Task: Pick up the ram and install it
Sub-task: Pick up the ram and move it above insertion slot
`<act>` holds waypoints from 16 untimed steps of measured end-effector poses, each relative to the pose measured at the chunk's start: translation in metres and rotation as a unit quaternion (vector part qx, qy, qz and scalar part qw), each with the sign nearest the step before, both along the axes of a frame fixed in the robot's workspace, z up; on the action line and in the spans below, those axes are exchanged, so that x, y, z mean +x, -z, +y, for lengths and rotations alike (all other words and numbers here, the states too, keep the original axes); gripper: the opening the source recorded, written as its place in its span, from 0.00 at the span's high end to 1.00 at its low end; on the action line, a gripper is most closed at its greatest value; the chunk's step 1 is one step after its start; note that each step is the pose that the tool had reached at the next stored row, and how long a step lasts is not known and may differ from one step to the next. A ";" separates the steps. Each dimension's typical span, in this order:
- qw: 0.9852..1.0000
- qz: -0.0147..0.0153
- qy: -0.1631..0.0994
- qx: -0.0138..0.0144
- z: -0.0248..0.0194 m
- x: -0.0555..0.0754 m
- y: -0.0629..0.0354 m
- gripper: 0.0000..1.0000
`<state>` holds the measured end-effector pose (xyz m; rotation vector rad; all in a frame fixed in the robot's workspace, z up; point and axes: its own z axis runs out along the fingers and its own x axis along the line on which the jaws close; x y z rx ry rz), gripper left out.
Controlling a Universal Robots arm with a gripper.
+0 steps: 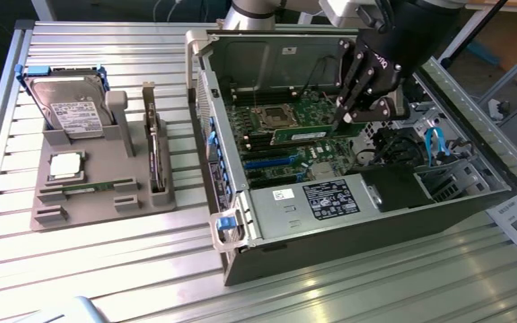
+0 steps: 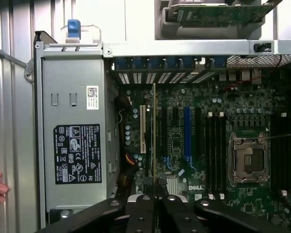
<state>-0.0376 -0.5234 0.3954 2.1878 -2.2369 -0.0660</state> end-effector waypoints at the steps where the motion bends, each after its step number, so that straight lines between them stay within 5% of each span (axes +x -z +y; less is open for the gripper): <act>1: 1.000 0.000 0.000 0.000 -0.0002 0.002 0.0000 0.88; 8: 1.000 0.000 0.000 0.000 -0.0002 0.003 0.0004 0.88; 9: 1.000 0.000 0.000 0.000 0.0016 0.003 0.0072 0.88; 12: 1.000 0.000 0.000 0.000 0.0076 0.004 0.0074 0.88; 16: 1.000 0.000 0.000 0.000 0.0078 0.003 0.0074 0.88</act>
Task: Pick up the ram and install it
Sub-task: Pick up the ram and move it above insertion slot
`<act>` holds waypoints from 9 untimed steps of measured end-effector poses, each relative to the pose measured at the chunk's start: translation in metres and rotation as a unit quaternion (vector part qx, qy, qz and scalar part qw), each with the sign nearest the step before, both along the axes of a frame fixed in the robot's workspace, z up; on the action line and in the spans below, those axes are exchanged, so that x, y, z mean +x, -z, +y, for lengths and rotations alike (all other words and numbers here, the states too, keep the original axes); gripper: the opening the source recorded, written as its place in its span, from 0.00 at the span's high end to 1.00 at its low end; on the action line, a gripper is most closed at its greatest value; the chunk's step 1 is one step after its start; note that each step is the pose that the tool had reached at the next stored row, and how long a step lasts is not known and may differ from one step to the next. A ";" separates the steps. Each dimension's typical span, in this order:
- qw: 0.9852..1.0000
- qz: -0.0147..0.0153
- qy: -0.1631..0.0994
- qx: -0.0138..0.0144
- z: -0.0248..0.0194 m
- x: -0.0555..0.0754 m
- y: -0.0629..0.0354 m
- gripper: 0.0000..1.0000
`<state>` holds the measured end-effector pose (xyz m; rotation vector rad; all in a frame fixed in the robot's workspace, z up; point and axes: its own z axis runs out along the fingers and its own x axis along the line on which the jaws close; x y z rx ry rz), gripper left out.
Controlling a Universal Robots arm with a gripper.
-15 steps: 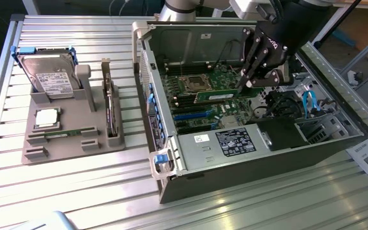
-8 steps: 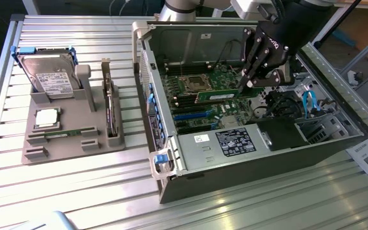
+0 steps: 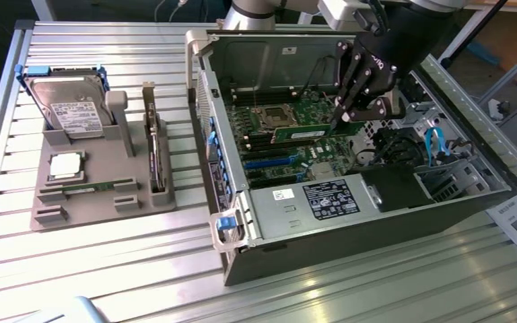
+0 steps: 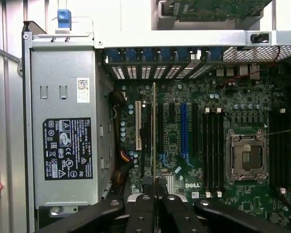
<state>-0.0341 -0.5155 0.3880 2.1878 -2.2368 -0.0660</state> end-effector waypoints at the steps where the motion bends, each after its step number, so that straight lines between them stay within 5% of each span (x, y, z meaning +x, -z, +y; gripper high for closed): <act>1: 1.000 0.000 0.000 0.000 0.0000 0.000 0.0000 0.88; 9: 1.000 0.000 0.000 0.000 0.0011 0.000 0.0001 0.88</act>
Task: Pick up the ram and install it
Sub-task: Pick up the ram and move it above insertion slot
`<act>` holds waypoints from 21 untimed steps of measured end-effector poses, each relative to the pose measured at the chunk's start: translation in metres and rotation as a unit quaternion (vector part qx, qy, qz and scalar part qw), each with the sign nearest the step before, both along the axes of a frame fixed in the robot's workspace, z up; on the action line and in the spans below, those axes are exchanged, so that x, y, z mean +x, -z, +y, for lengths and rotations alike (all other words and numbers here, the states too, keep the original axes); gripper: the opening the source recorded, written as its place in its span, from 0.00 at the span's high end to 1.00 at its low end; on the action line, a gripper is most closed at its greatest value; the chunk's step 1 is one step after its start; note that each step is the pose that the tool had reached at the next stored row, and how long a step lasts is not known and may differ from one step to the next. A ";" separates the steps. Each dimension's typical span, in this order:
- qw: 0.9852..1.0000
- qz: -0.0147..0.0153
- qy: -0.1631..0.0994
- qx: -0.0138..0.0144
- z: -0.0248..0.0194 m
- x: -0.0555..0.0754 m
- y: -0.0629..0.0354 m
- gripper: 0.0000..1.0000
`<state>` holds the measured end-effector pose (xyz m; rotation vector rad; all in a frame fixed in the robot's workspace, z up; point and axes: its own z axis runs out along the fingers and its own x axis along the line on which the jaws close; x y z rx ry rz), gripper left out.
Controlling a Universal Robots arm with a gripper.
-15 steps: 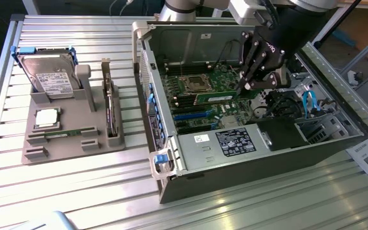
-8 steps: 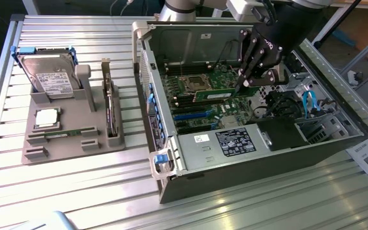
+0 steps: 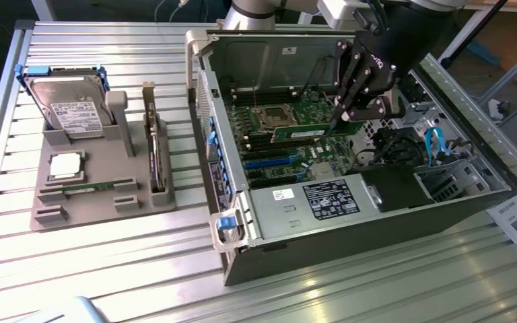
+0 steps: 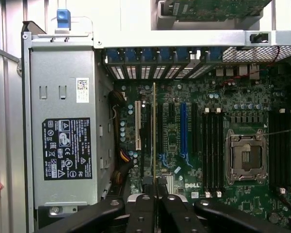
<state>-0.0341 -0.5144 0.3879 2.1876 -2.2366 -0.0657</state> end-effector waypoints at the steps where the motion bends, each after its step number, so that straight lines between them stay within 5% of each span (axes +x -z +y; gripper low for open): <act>1: 1.000 0.000 0.000 0.000 0.0005 0.000 0.0001 0.88; 8: 1.000 0.000 0.000 0.000 0.0091 0.000 0.0005 0.88; 14: 1.000 0.000 0.000 0.000 0.0279 0.000 0.0012 0.88; 21: 1.000 0.000 0.000 0.000 0.0417 0.001 0.0017 0.88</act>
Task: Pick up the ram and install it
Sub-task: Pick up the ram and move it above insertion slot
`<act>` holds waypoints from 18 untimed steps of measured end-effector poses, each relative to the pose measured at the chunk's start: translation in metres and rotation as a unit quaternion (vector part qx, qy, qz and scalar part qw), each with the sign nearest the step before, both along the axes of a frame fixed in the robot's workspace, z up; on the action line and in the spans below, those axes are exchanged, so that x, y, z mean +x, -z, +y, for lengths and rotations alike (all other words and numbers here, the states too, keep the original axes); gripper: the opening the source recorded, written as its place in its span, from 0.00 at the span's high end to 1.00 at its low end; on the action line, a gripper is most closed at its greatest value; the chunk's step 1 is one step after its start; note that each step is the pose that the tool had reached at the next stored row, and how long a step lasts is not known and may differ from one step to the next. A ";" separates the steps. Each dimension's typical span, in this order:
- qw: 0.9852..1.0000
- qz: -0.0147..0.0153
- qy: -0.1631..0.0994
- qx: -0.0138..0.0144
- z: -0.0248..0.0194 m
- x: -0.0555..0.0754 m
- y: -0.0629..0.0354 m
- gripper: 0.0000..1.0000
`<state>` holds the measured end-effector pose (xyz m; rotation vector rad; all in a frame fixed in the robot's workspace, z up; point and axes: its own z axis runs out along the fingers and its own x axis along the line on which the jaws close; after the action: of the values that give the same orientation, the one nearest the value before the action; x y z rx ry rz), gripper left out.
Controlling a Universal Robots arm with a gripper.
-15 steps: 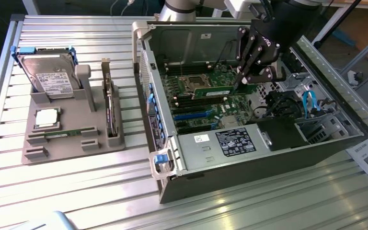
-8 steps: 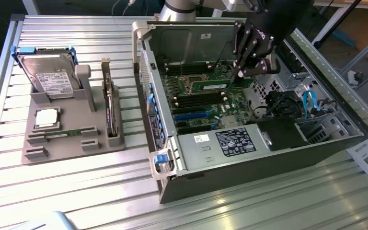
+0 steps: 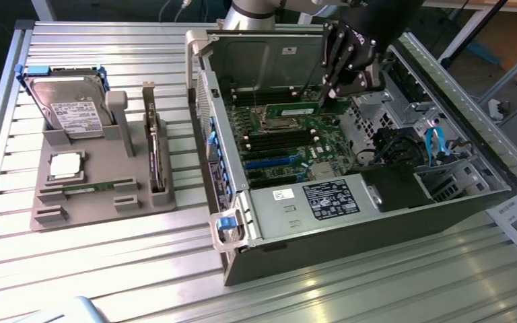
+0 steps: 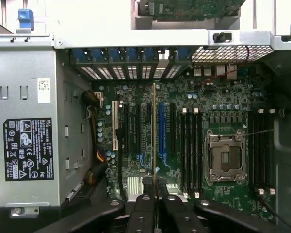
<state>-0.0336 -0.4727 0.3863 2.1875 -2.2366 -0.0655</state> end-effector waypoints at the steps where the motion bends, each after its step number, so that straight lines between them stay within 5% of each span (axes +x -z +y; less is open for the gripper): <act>1: 1.000 0.000 0.000 0.000 0.0018 0.000 0.0000 0.88; 6: 1.000 0.000 0.000 0.000 0.0102 0.000 0.0003 0.88; 13: 1.000 0.000 0.000 0.000 0.0281 0.001 0.0010 0.88; 18: 1.000 0.000 0.000 0.001 0.0300 0.001 0.0010 0.88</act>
<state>-0.0327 -0.4427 0.3853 2.1882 -2.2372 -0.0667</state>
